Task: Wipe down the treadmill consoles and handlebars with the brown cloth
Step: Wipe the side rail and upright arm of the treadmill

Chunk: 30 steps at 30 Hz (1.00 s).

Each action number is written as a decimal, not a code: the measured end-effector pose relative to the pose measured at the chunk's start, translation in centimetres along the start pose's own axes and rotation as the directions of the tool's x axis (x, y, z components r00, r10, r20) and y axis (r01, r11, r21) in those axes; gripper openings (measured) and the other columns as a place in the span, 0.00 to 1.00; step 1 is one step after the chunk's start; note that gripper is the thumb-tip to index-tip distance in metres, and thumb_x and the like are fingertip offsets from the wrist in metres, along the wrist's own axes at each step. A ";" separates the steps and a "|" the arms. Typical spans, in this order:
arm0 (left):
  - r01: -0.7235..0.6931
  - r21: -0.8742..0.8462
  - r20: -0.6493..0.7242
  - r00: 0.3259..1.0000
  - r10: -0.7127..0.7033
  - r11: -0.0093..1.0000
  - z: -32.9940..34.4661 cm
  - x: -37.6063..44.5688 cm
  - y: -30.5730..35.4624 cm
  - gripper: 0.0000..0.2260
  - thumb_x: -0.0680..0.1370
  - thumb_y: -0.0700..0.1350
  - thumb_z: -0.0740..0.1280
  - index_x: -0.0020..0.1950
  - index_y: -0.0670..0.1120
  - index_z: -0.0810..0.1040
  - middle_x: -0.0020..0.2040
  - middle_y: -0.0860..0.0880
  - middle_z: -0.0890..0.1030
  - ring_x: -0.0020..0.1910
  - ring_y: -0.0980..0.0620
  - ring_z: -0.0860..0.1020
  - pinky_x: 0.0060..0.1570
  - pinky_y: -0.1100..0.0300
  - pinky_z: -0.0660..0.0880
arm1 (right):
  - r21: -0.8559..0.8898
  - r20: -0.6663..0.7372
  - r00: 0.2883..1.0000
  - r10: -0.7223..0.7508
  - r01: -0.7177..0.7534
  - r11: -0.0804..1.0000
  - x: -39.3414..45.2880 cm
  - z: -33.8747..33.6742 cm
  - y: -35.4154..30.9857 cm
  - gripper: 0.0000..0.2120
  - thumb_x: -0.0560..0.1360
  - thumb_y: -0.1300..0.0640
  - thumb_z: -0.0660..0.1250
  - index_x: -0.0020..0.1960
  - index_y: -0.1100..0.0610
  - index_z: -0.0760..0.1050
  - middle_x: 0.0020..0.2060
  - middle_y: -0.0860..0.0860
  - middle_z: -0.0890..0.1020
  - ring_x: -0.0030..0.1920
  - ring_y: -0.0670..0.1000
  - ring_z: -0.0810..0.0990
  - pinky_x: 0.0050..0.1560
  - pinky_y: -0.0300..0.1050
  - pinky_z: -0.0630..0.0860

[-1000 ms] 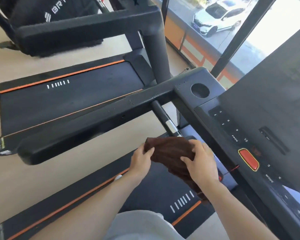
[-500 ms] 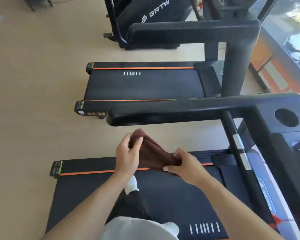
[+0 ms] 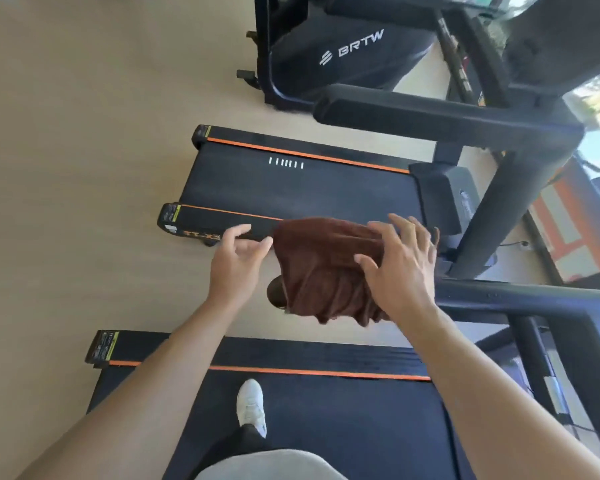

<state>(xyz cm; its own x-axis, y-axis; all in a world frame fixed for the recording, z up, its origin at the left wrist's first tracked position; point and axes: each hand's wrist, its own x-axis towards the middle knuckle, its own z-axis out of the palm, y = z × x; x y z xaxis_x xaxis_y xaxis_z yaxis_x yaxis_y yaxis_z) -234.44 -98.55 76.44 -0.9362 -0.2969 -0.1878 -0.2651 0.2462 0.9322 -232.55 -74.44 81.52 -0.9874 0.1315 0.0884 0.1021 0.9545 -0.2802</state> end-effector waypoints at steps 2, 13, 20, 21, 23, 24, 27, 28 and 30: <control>0.080 0.046 0.009 0.997 -0.080 0.996 -0.6 1.8 -1.4 0.18 0.78 0.52 0.72 0.66 0.50 0.76 0.45 0.57 0.82 0.49 0.55 0.80 0.52 0.59 0.73 | 0.000 0.164 0.986 0.007 -0.007 1.000 -0.2 3.1 -0.9 0.24 0.80 0.38 0.65 0.73 0.45 0.73 0.75 0.48 0.71 0.77 0.54 0.62 0.80 0.54 0.53; 0.282 0.106 0.099 0.951 -0.293 0.953 -4.4 2.5 -7.7 0.05 0.79 0.47 0.70 0.54 0.53 0.81 0.51 0.50 0.85 0.49 0.50 0.84 0.57 0.45 0.81 | -0.234 0.545 0.814 -0.202 0.379 0.895 1.4 11.1 -7.9 0.26 0.78 0.32 0.58 0.67 0.47 0.73 0.59 0.49 0.79 0.61 0.56 0.77 0.62 0.60 0.67; 0.289 0.120 0.011 0.956 -0.292 0.950 -4.4 1.5 -6.8 0.06 0.78 0.45 0.71 0.52 0.55 0.81 0.48 0.50 0.85 0.50 0.48 0.84 0.55 0.44 0.81 | -0.440 0.666 0.575 -0.475 0.817 0.373 -0.9 12.2 -9.2 0.20 0.82 0.54 0.61 0.72 0.58 0.71 0.65 0.59 0.76 0.65 0.65 0.73 0.69 0.68 0.67; 0.279 0.117 -0.007 0.960 -0.280 0.953 -3.8 1.2 -6.6 0.06 0.78 0.45 0.71 0.52 0.55 0.81 0.48 0.51 0.85 0.50 0.48 0.84 0.55 0.45 0.81 | -0.410 0.635 0.549 -0.543 0.835 0.365 -0.8 12.0 -8.0 0.21 0.81 0.53 0.62 0.72 0.58 0.70 0.66 0.58 0.76 0.67 0.64 0.72 0.70 0.68 0.66; 0.237 0.116 -0.042 0.971 -0.234 0.964 -2.1 0.4 -5.8 0.06 0.78 0.47 0.72 0.54 0.54 0.81 0.49 0.52 0.84 0.51 0.49 0.83 0.50 0.53 0.80 | -0.314 0.567 0.509 -0.648 0.861 0.401 -0.5 11.6 -5.2 0.27 0.78 0.50 0.67 0.75 0.56 0.67 0.71 0.57 0.71 0.71 0.64 0.69 0.70 0.68 0.66; 0.207 0.110 -0.060 0.978 -0.201 0.972 -0.9 -0.1 -5.1 0.07 0.79 0.47 0.72 0.57 0.52 0.80 0.50 0.52 0.83 0.51 0.50 0.83 0.48 0.59 0.77 | -0.257 0.536 0.509 -0.673 0.858 0.445 -0.3 11.3 -3.7 0.33 0.76 0.48 0.70 0.77 0.54 0.64 0.74 0.57 0.68 0.72 0.64 0.67 0.69 0.68 0.67; 0.115 0.078 -0.109 0.988 -0.106 0.990 3.2 -1.6 -2.6 0.16 0.79 0.48 0.72 0.65 0.51 0.75 0.51 0.54 0.83 0.50 0.63 0.80 0.45 0.71 0.71 | -0.142 0.433 0.612 -0.662 0.772 0.620 0.2 9.9 0.4 0.37 0.77 0.40 0.69 0.80 0.47 0.57 0.75 0.55 0.67 0.67 0.64 0.71 0.64 0.64 0.72; 0.082 0.073 -0.103 0.992 -0.074 0.994 4.6 -2.1 -1.8 0.18 0.78 0.49 0.72 0.67 0.51 0.74 0.51 0.55 0.82 0.50 0.66 0.79 0.47 0.73 0.72 | -0.128 0.401 0.662 -0.633 0.725 0.677 0.4 9.3 1.8 0.36 0.79 0.36 0.64 0.81 0.46 0.56 0.72 0.55 0.70 0.64 0.63 0.74 0.62 0.62 0.73; 0.022 0.090 -0.064 0.998 -0.017 0.996 7.3 -2.9 -0.8 0.19 0.79 0.50 0.72 0.68 0.51 0.72 0.53 0.55 0.82 0.52 0.64 0.79 0.55 0.69 0.73 | -0.132 0.371 0.747 -0.552 0.631 0.764 1.0 8.1 5.3 0.35 0.79 0.30 0.56 0.80 0.46 0.59 0.64 0.53 0.76 0.58 0.61 0.78 0.57 0.60 0.75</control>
<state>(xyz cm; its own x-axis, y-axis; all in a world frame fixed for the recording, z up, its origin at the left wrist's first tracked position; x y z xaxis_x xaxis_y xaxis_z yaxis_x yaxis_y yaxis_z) -233.17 -91.11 74.03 -0.9151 -0.3592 -0.1834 -0.3057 0.3213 0.8963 -233.98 -71.47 72.35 -0.8385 -0.5283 -0.1338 -0.5291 0.8479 -0.0322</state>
